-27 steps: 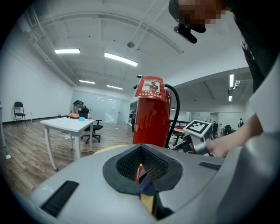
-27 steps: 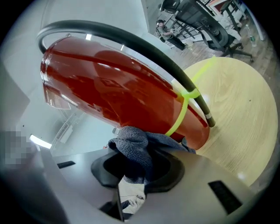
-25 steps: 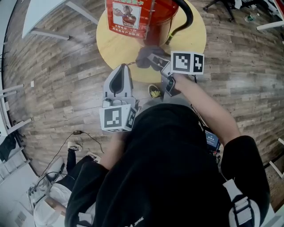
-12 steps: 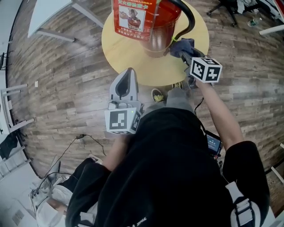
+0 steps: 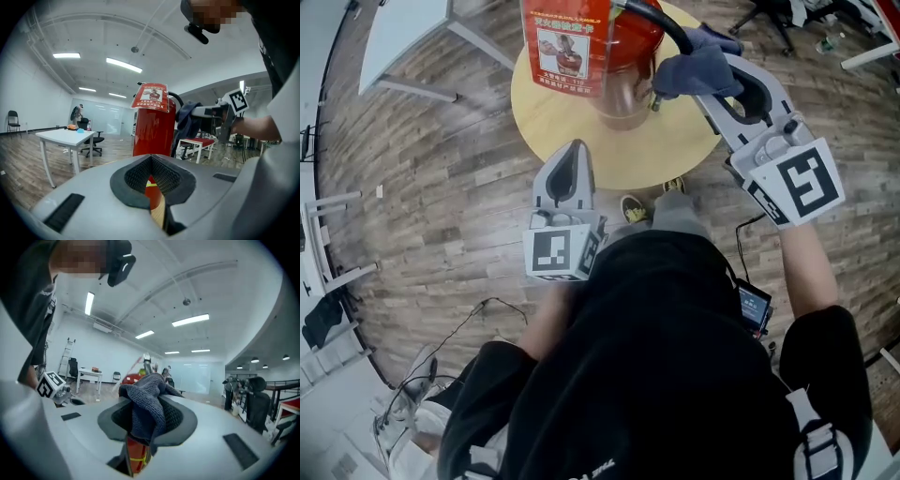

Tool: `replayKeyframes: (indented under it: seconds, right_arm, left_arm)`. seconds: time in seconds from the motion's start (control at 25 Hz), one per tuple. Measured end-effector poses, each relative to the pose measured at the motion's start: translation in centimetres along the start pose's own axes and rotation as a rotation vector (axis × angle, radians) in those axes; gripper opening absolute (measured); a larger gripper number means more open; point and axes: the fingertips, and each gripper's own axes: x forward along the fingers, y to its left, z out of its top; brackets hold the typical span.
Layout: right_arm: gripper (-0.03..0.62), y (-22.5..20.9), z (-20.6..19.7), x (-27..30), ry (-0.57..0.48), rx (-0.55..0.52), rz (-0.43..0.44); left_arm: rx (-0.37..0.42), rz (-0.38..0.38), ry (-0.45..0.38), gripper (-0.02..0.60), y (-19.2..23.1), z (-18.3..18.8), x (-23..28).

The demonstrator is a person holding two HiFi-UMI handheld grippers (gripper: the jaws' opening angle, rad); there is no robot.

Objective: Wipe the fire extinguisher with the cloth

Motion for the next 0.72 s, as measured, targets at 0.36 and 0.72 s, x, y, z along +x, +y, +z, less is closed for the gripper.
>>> replayKeyframes:
  seconds: [0.36, 0.72]
  right_arm:
    - [0.117, 0.2, 7.4, 4.2, -0.018, -0.107, 0.07]
    - [0.115, -0.1, 6.3, 3.1, -0.023, -0.023, 0.067]
  left_arm:
    - [0.062, 0.008, -0.034, 0.017, -1.3, 4.1, 1.2]
    - [0.098, -0.046, -0.03, 0.015, -3.0, 4.7, 2.1]
